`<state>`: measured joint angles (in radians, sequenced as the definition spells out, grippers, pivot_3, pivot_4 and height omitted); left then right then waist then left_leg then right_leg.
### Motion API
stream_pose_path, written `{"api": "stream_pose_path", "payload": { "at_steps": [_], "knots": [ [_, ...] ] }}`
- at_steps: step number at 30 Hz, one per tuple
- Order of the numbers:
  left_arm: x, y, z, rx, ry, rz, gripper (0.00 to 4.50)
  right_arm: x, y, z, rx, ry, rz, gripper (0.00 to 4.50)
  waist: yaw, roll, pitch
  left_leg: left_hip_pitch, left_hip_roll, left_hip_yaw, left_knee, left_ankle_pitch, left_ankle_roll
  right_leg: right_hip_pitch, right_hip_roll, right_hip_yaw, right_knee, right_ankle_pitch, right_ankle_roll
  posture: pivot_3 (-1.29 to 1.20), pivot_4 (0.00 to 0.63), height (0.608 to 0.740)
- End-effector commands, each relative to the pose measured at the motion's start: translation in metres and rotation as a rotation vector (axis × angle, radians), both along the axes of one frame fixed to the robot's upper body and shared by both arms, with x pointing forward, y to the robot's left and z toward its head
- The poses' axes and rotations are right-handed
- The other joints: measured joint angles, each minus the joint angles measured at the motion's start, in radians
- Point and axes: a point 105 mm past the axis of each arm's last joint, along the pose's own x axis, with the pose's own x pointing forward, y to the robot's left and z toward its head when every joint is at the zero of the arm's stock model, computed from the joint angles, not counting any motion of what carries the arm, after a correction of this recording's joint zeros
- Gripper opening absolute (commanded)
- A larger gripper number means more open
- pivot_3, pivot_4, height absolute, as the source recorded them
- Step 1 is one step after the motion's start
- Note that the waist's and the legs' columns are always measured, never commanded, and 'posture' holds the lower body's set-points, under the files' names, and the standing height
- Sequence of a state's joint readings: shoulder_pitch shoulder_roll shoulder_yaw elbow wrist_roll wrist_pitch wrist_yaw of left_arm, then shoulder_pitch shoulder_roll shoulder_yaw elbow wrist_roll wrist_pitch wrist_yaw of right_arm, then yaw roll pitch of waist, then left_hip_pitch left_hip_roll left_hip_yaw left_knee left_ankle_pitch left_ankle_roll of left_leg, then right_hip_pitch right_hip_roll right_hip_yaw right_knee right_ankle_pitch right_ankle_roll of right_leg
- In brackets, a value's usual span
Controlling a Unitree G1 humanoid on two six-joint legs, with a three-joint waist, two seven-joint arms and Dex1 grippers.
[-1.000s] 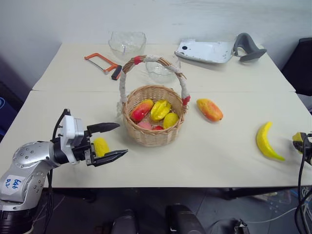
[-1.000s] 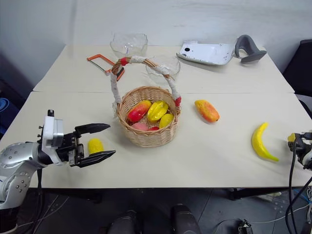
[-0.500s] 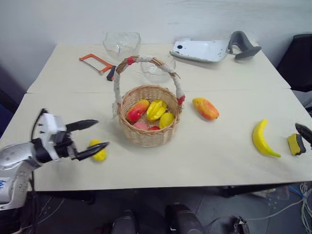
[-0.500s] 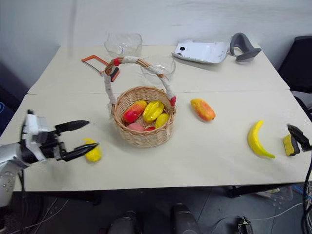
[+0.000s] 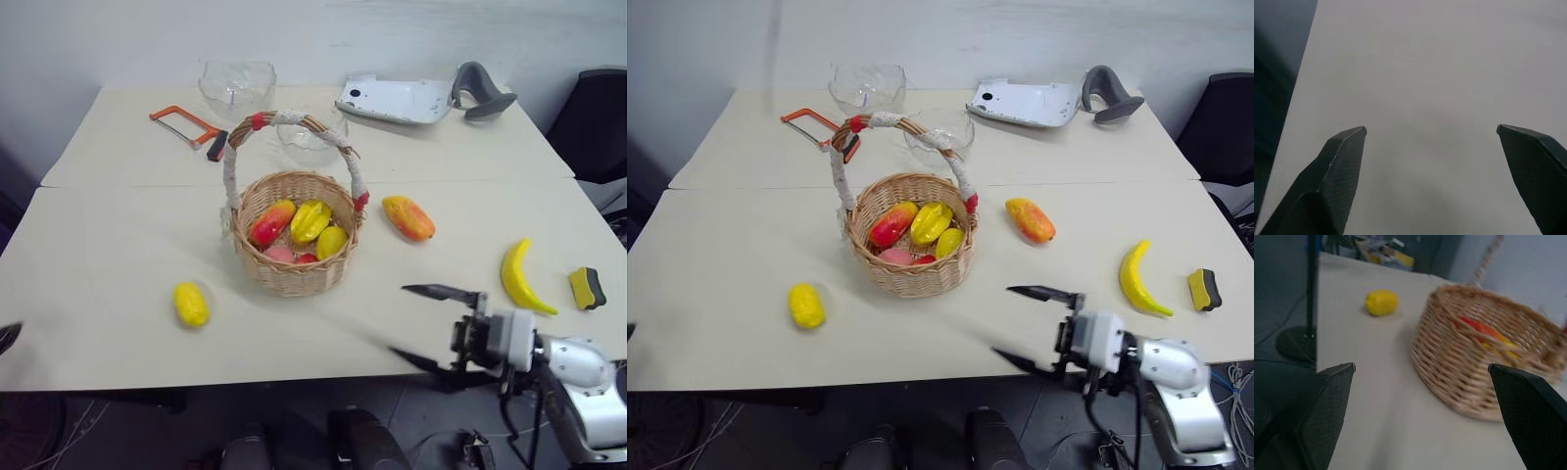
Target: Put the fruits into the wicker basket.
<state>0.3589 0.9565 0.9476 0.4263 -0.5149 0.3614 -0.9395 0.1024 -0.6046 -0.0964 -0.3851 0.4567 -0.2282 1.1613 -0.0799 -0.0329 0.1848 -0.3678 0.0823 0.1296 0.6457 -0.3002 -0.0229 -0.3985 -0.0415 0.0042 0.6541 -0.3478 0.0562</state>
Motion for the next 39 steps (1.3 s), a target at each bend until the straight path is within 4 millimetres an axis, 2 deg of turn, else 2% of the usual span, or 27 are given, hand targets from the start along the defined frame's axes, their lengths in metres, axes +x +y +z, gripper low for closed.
{"api": "stream_pose_path", "payload": {
  "at_steps": [1, 3, 5, 8, 10, 11, 13, 16, 18, 22, 25, 30, 34, 35, 37, 39],
  "knots": [
    [0.000, -0.015, 0.014, 0.025, 0.017, -0.081, 4.50, -0.007, 0.013, 0.019, 0.049, -0.085, 0.039, 4.46, 0.006, -0.001, -0.001, 0.000, -0.001, -0.001, 0.000, -0.001, -0.001, 0.000, -0.002, -0.001, 0.000, 0.000, 0.000, 0.00, 0.150, 0.740],
    [0.014, -0.049, 0.020, 0.000, 0.041, -0.224, 4.50, -0.006, 0.016, 0.024, 0.050, -0.096, 0.065, 4.46, 0.015, -0.002, -0.002, 0.000, -0.001, -0.002, 0.000, -0.002, -0.005, 0.001, -0.005, -0.005, 0.000, -0.001, -0.003, 0.00, 0.150, 0.740],
    [0.027, -0.095, 0.019, -0.024, 0.145, -0.397, 4.50, -0.003, 0.014, 0.022, 0.036, -0.082, 0.083, 4.46, 0.027, -0.004, -0.003, -0.001, -0.001, -0.004, -0.001, 0.000, -0.007, 0.002, -0.008, -0.010, 0.000, -0.005, -0.011, 0.00, 0.150, 0.740],
    [0.048, -0.146, 0.026, -0.109, 0.153, -0.505, 4.50, -0.001, 0.010, 0.015, 0.007, -0.046, 0.120, 4.46, 0.035, -0.005, -0.003, -0.001, -0.001, -0.006, -0.003, 0.001, -0.008, 0.006, -0.014, -0.018, -0.001, -0.010, -0.020, 0.00, 0.150, 0.740],
    [0.062, -0.169, 0.025, -0.204, 0.151, -0.489, 4.50, 0.001, 0.009, 0.013, 0.002, -0.038, 0.128, 4.46, 0.038, -0.005, -0.004, -0.001, -0.002, -0.006, -0.005, 0.003, -0.006, 0.007, -0.016, -0.020, -0.001, -0.008, -0.017, 0.00, 0.150, 0.740],
    [0.067, -0.177, 0.021, -0.237, 0.160, -0.463, 4.50, 0.001, 0.009, 0.013, 0.002, -0.036, 0.129, 4.46, 0.038, -0.001, -0.002, -0.001, -0.002, -0.006, -0.005, 0.004, -0.005, 0.007, -0.016, -0.020, -0.001, -0.005, -0.011, 0.00, 0.150, 0.740],
    [0.080, -0.188, 0.015, -0.298, 0.144, -0.391, 4.50, 0.003, 0.009, 0.011, 0.001, -0.032, 0.126, 4.46, 0.033, 0.004, -0.002, -0.001, -0.003, -0.004, -0.008, 0.008, 0.001, 0.007, -0.015, -0.020, 0.000, -0.004, -0.009, 0.00, 0.150, 0.740],
    [0.090, -0.208, 0.009, -0.349, 0.142, -0.379, 4.50, 0.008, 0.009, 0.010, -0.004, -0.034, 0.103, 4.46, 0.026, 0.004, -0.002, -0.001, -0.001, -0.006, -0.009, 0.010, -0.001, 0.005, -0.010, -0.020, 0.001, -0.003, -0.006, 0.00, 0.150, 0.740],
    [0.096, -0.216, 0.002, -0.365, 0.156, -0.357, 4.50, 0.011, 0.009, 0.010, 0.000, -0.034, 0.092, 4.46, 0.025, 0.002, -0.001, 0.000, 0.000, -0.009, -0.008, 0.011, -0.004, 0.004, -0.005, -0.017, 0.003, -0.003, -0.006, 0.00, 0.150, 0.740],
    [0.110, -0.217, -0.018, -0.353, 0.185, -0.274, 4.50, 0.009, 0.012, 0.008, 0.003, -0.019, 0.080, 4.46, 0.028, 0.002, -0.001, 0.002, 0.000, -0.011, -0.007, 0.014, -0.007, 0.005, -0.003, -0.016, 0.006, -0.003, -0.006, 0.00, 0.150, 0.740],
    [0.117, -0.226, -0.026, -0.333, 0.213, -0.301, 4.50, 0.011, 0.012, 0.007, 0.006, -0.013, 0.050, 4.46, 0.032, 0.002, -0.001, 0.002, -0.001, -0.011, -0.007, 0.014, -0.007, 0.005, -0.003, -0.015, 0.006, -0.003, -0.006, 0.00, 0.150, 0.740],
    [0.126, -0.228, -0.024, -0.283, 0.204, -0.351, 3.31, 0.017, 0.004, 0.009, 0.010, -0.018, -0.012, 4.50, 0.048, 0.002, -0.001, 0.002, -0.001, -0.011, -0.007, 0.015, -0.009, 0.006, -0.003, -0.015, 0.006, -0.003, -0.006, 0.00, 0.150, 0.740],
    [0.125, -0.227, -0.005, -0.269, 0.153, -0.463, 2.14, 0.018, -0.004, 0.009, 0.015, -0.007, -0.068, 4.50, 0.052, 0.002, -0.001, 0.002, -0.001, -0.010, -0.007, 0.016, -0.010, 0.005, -0.003, -0.015, 0.005, -0.003, -0.006, 0.00, 0.150, 0.740],
    [0.123, -0.228, 0.000, -0.260, 0.138, -0.504, 2.01, 0.018, -0.006, 0.009, 0.018, -0.005, -0.082, 4.50, 0.052, 0.001, -0.001, 0.001, -0.001, -0.010, -0.007, 0.016, -0.010, 0.005, -0.003, -0.015, 0.005, -0.003, -0.007, 0.00, 0.150, 0.740],
    [0.112, -0.238, 0.029, -0.197, 0.049, -0.724, 1.95, 0.018, -0.017, 0.008, 0.035, 0.011, -0.153, 4.50, 0.052, 0.001, -0.001, 0.000, 0.000, -0.010, -0.007, 0.016, -0.011, 0.004, -0.003, -0.015, 0.005, -0.004, -0.008, 0.00, 0.150, 0.740],
    [0.099, -0.251, 0.049, -0.122, 0.016, -0.940, 1.95, 0.018, -0.027, 0.008, 0.056, 0.025, -0.227, 4.50, 0.052, 0.001, -0.001, 0.000, 0.000, -0.010, -0.008, 0.016, -0.013, 0.003, -0.003, -0.016, 0.005, -0.005, -0.009, 0.00, 0.150, 0.740]
  ]
}}
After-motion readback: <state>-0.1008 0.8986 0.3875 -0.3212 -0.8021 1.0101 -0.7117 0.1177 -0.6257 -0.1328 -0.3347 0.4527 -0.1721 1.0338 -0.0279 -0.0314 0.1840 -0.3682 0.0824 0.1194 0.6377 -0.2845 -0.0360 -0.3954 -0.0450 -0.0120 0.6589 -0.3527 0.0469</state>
